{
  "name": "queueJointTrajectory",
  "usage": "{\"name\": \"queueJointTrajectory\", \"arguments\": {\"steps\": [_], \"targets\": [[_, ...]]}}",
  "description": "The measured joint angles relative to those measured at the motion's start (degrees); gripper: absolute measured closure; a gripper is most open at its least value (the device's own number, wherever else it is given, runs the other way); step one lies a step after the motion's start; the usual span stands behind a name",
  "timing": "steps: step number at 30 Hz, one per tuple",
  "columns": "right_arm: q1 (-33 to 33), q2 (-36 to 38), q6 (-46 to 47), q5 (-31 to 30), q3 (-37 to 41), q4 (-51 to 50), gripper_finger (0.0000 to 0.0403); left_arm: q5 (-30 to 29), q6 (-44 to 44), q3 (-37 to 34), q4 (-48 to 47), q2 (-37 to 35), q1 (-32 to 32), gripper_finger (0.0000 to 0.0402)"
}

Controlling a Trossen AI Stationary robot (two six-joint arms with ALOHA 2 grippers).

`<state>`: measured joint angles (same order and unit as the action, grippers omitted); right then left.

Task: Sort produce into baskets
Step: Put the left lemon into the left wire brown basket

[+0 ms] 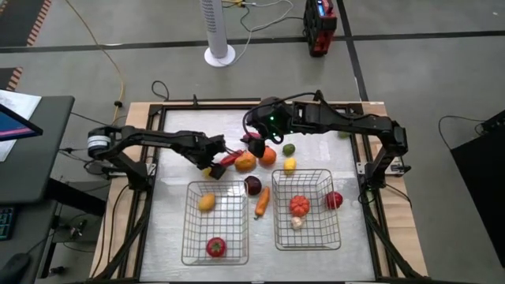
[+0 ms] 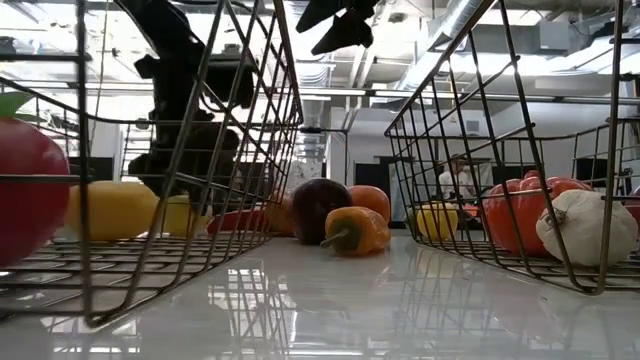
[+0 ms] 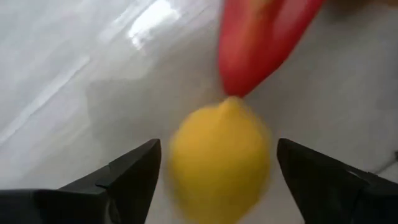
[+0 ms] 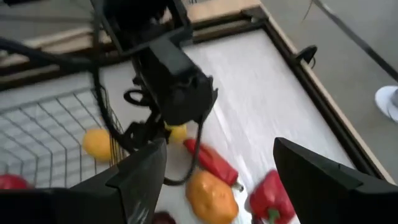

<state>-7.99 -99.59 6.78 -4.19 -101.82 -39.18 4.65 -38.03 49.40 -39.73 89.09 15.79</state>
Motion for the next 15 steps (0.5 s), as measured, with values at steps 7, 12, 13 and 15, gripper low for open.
{"name": "queueJointTrajectory", "arguments": {"steps": [7,12,13,15], "targets": [[-0.9,0.0,-2.8,0.2,0.0,-4.8,0.0082,-1.3,2.1,3.1,-1.9,1.5,0.2,0.0176],[-1.6,0.0,-2.8,0.5,0.0,-6.2,0.0082,-2.2,5.2,5.7,-4.7,1.3,1.4,0.0220],[-1.7,0.0,-2.9,0.8,0.0,-6.3,0.0082,-2.1,5.9,6.3,-5.0,0.8,1.7,0.0222],[-2.1,0.6,-2.6,1.2,0.0,-7.1,0.0082,-2.3,6.6,7.8,-6.3,-0.8,2.6,0.0223]]}}
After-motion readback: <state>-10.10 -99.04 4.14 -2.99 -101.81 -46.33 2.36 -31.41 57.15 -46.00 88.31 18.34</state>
